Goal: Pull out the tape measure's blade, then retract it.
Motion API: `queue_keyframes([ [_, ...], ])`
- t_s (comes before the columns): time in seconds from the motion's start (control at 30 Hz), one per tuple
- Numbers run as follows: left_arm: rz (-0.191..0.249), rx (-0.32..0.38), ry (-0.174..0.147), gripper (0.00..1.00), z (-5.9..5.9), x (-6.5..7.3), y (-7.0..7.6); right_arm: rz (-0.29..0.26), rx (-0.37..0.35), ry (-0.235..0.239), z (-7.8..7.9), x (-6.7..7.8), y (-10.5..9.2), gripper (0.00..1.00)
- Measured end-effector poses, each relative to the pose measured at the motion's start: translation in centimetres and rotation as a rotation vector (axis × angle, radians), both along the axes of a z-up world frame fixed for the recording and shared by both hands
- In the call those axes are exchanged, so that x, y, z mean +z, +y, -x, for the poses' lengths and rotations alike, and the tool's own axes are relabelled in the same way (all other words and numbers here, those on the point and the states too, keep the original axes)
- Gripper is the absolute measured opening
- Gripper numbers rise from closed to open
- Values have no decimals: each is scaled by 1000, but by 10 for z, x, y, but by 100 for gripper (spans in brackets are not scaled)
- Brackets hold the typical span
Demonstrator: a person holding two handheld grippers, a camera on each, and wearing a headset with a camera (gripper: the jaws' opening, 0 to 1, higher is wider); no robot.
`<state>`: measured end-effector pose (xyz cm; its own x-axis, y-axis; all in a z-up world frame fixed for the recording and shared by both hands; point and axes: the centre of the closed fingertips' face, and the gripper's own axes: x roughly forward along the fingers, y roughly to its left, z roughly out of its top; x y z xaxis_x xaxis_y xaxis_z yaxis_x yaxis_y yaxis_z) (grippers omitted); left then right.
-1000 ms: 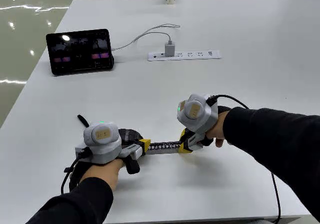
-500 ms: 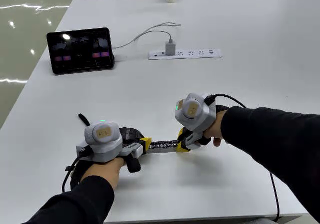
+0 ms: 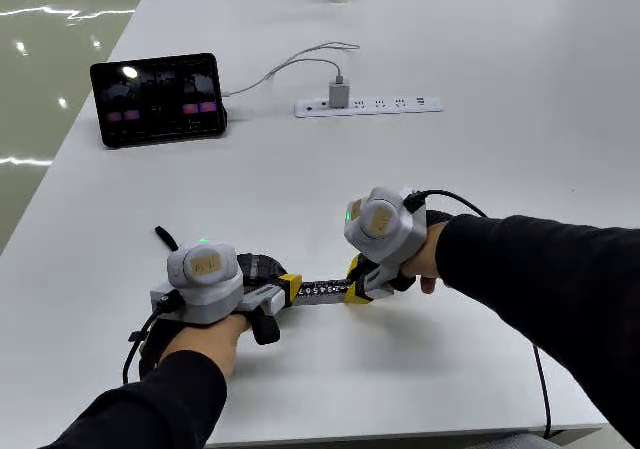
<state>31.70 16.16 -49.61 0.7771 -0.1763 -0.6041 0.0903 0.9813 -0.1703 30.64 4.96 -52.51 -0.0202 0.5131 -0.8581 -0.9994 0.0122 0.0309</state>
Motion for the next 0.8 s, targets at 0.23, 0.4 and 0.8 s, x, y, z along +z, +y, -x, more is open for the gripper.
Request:
queue_keyframes([
  [0.23, 1, 1, 3, 63, 1, 1, 0, -23, -7, 1, 0, 1, 6, 11],
  [0.4, 1, 1, 5, 63, 1, 0, 0, -26, -3, -7, 1, 2, 9, 11],
  [0.8, 2, 1, 6, 63, 1, 0, 0, -75, -9, -7, 2, 1, 23, 11],
])
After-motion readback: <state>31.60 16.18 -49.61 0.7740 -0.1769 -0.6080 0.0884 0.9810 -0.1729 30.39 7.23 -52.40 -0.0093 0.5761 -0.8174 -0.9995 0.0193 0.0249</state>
